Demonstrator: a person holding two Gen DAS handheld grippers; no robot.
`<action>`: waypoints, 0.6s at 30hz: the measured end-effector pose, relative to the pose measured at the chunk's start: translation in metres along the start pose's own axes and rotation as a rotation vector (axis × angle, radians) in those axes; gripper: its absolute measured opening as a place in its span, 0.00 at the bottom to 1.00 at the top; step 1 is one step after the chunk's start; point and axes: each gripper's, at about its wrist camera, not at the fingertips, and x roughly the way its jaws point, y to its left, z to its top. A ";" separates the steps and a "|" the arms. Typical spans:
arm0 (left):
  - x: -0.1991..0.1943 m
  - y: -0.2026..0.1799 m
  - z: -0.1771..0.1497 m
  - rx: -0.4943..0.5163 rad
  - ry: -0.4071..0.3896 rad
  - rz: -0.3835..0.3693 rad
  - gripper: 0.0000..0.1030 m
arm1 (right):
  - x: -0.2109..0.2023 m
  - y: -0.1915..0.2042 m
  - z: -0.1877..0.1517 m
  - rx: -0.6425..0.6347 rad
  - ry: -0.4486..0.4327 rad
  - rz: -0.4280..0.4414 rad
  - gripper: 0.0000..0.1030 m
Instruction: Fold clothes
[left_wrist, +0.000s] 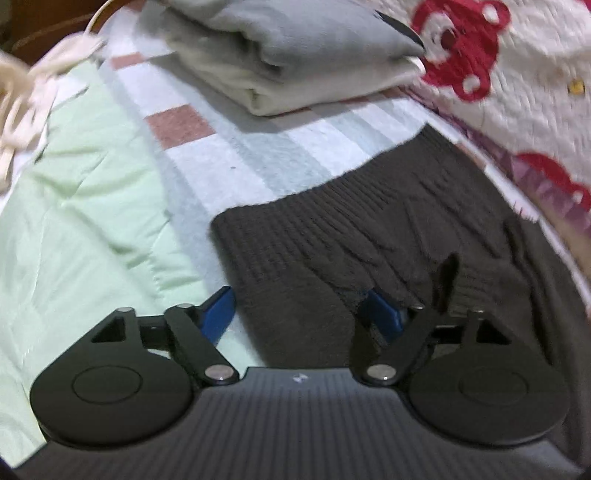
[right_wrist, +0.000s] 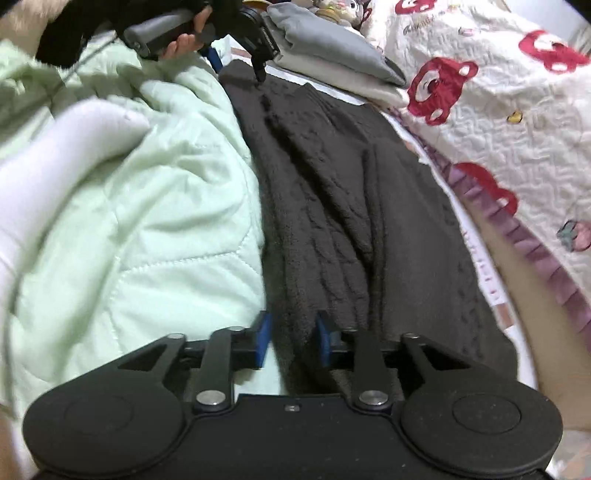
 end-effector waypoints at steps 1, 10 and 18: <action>0.001 -0.005 -0.001 0.033 -0.004 0.019 0.77 | 0.002 0.002 0.000 -0.019 0.003 -0.019 0.40; -0.034 -0.030 0.009 0.291 -0.173 0.160 0.08 | -0.021 -0.052 0.002 0.366 -0.061 0.212 0.08; -0.056 -0.064 -0.005 0.353 -0.132 0.073 0.21 | -0.005 -0.045 0.001 0.355 0.053 0.327 0.11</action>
